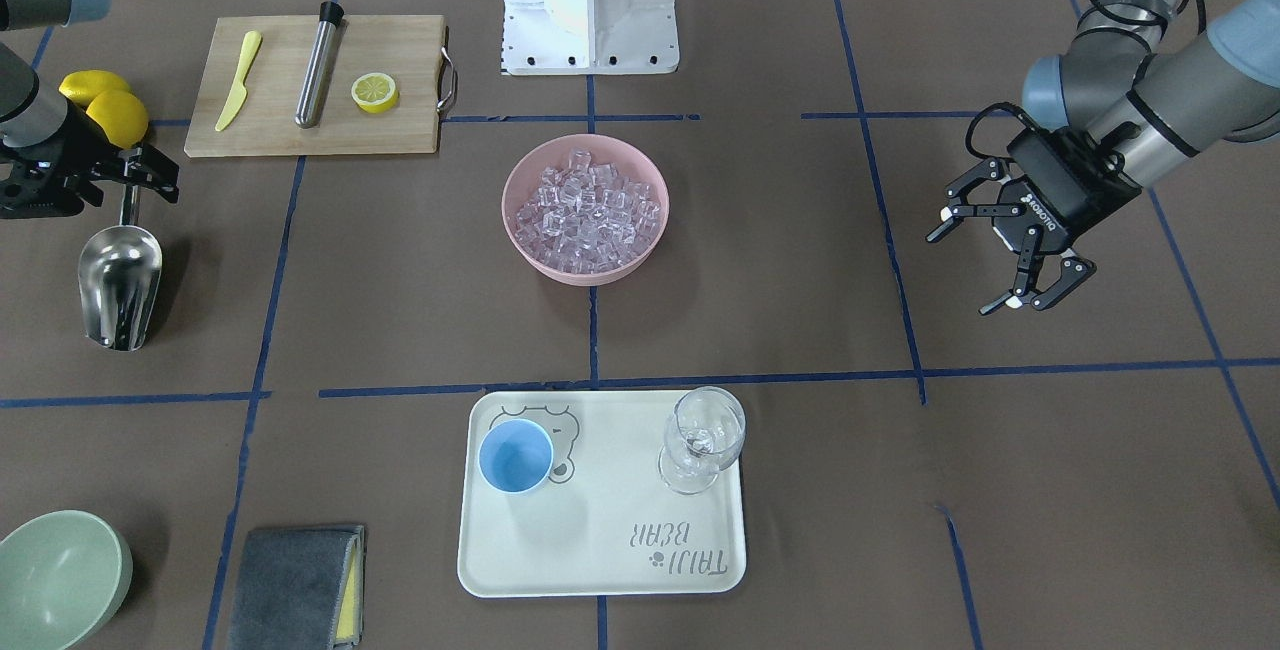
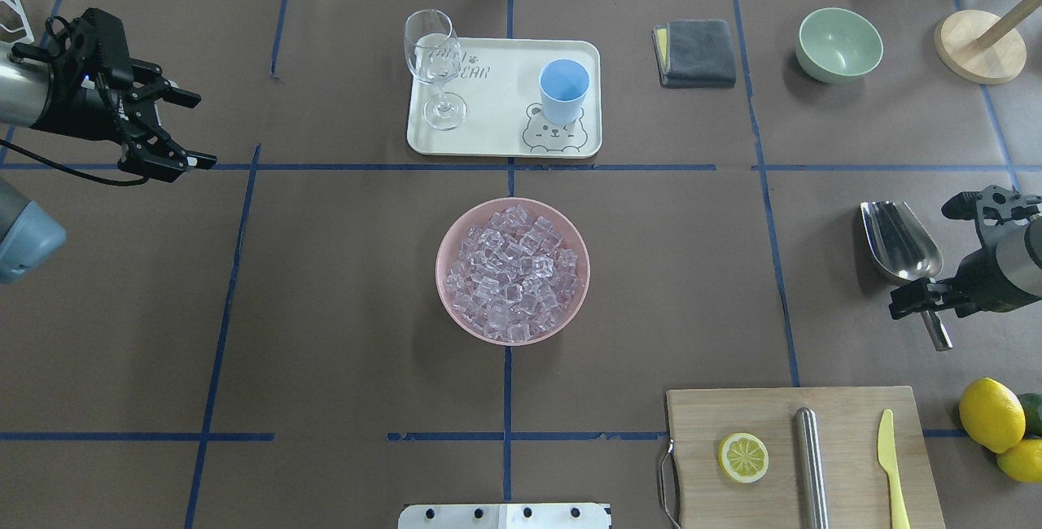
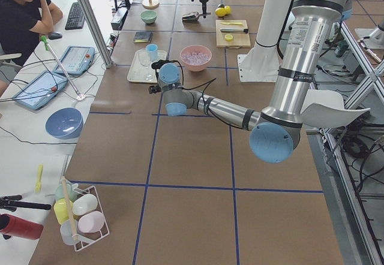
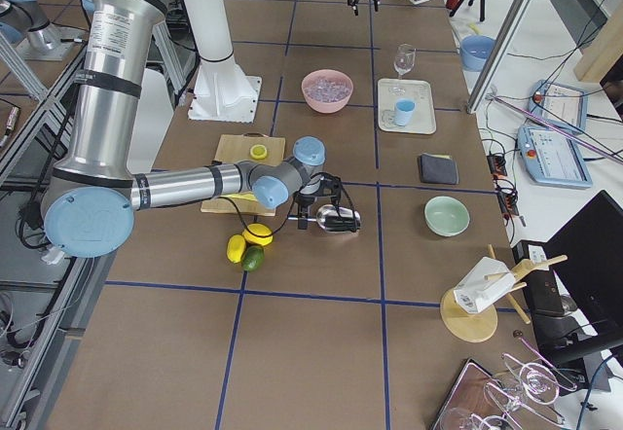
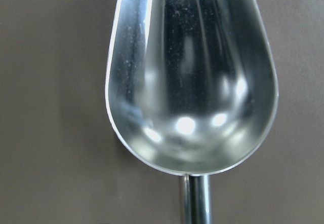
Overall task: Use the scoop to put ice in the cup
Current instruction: 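Move the left gripper toward the tray while the right grasps the scoop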
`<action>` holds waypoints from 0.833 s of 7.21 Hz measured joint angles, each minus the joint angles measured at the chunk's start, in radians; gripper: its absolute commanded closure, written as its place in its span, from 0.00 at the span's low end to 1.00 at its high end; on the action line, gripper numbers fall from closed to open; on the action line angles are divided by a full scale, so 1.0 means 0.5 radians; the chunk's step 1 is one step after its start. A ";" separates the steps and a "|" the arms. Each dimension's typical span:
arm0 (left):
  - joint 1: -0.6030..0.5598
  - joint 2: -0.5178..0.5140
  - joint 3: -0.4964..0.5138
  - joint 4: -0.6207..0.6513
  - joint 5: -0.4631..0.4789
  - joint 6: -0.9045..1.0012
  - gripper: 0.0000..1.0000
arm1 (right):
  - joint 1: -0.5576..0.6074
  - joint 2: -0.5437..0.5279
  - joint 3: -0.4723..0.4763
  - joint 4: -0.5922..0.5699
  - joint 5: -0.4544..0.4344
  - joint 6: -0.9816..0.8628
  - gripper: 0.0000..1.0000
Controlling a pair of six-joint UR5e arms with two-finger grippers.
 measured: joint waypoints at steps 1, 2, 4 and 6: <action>0.000 0.000 -0.002 -0.001 0.000 0.000 0.00 | -0.005 0.003 -0.020 0.002 0.000 0.000 0.39; 0.000 0.000 -0.003 -0.002 0.000 0.001 0.00 | -0.006 0.004 -0.033 0.003 0.000 0.000 0.55; 0.000 0.000 -0.004 -0.003 0.000 0.003 0.00 | -0.006 0.002 -0.040 0.001 0.000 -0.001 0.76; 0.000 0.000 -0.004 -0.005 0.000 0.003 0.00 | -0.003 0.000 -0.037 0.001 0.001 -0.005 1.00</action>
